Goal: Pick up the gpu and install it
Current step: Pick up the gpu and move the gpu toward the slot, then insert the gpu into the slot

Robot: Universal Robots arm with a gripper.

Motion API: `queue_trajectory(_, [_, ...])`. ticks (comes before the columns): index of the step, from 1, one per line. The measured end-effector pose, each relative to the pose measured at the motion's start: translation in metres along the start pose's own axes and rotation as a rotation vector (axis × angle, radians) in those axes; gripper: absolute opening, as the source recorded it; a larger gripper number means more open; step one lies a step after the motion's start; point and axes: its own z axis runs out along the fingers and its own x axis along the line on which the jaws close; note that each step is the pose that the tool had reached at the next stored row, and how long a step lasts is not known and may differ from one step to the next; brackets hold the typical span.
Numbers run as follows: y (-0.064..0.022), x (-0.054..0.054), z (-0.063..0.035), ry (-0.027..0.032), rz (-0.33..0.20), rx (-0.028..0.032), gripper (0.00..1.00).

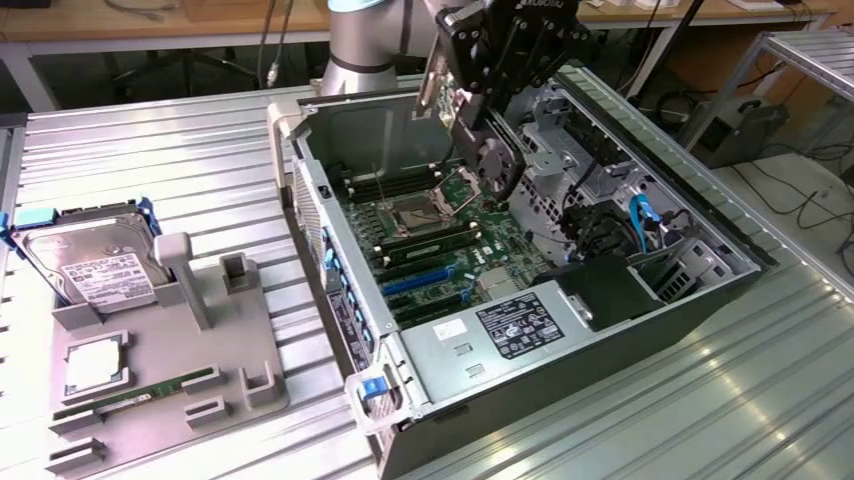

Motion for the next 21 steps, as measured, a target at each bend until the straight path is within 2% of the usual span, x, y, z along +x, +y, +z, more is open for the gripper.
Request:
queue_trajectory(1, [0.0004, -0.002, 0.0062, -0.0001, 0.0, -0.0003, 0.26])
queue_trajectory(3, [-0.0017, -0.028, 0.0299, -0.0001, 0.0, 0.0002, 0.26])
queue_trajectory(19, [-0.0017, -0.028, 0.03, 0.0, -0.001, 0.0003, 0.26])
queue_trajectory(21, [-0.0017, -0.028, 0.0301, 0.002, -0.031, 0.0016, 0.26])
